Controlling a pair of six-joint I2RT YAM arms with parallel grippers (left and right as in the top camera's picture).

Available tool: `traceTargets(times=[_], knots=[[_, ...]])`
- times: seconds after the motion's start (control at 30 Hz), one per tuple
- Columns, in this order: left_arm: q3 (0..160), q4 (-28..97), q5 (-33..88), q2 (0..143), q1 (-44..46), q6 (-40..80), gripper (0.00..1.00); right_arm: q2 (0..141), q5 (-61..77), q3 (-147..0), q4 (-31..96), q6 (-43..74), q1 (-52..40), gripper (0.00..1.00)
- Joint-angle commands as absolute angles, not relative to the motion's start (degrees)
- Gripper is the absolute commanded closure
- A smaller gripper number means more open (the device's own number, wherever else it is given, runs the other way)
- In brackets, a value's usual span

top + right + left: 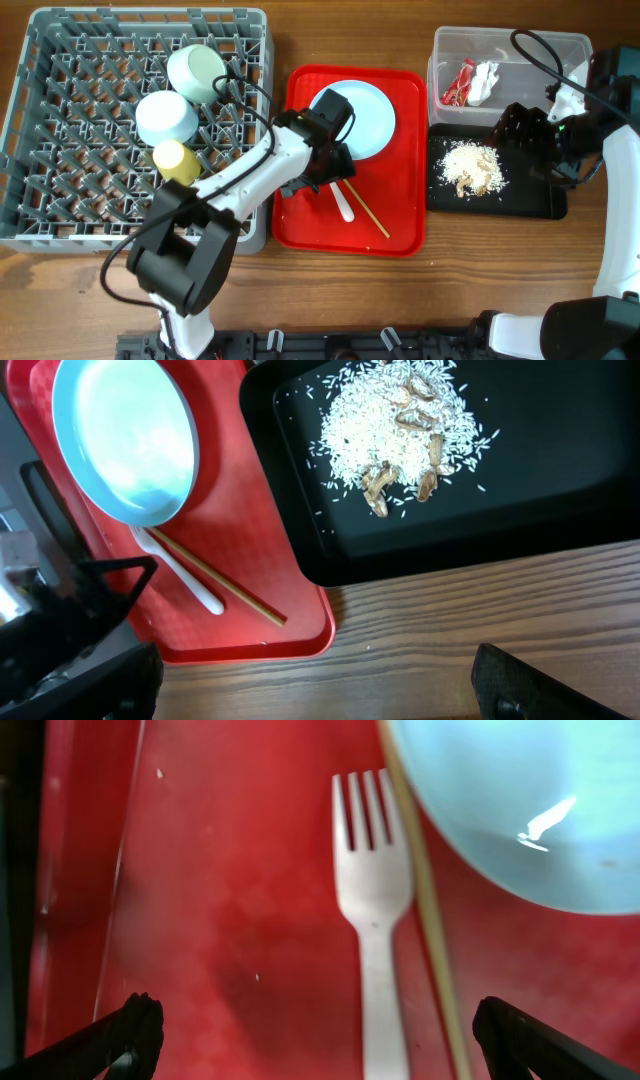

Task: Sort waste into correct bins and load items into the dishwasher rack
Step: 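Move the left gripper back to the blue plate on the tray, then lower the left gripper and grasp the white plastic fork on the red tray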

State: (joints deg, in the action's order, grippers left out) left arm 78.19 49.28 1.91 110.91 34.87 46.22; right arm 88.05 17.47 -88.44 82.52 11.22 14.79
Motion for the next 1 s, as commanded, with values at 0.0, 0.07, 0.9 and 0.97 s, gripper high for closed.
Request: traceTargets(times=[0.0,0.07,0.9,0.97], knots=[[77.76,49.30,-0.14,113.97,35.05,47.13,0.01,87.11,16.32,-89.34,82.63,10.50,14.81,0.00],[77.76,49.69,-1.48,114.13,35.05,47.16,0.01,87.11,16.32,-89.34,82.63,10.48,14.81,0.00],[77.71,47.09,-7.62,114.52,36.91,47.16,0.02,87.11,16.32,-89.34,83.24,10.50,14.81,0.00],[77.71,47.09,-7.62,114.83,36.91,47.16,0.02,87.11,16.34,-89.34,83.24,10.52,14.81,0.00]])
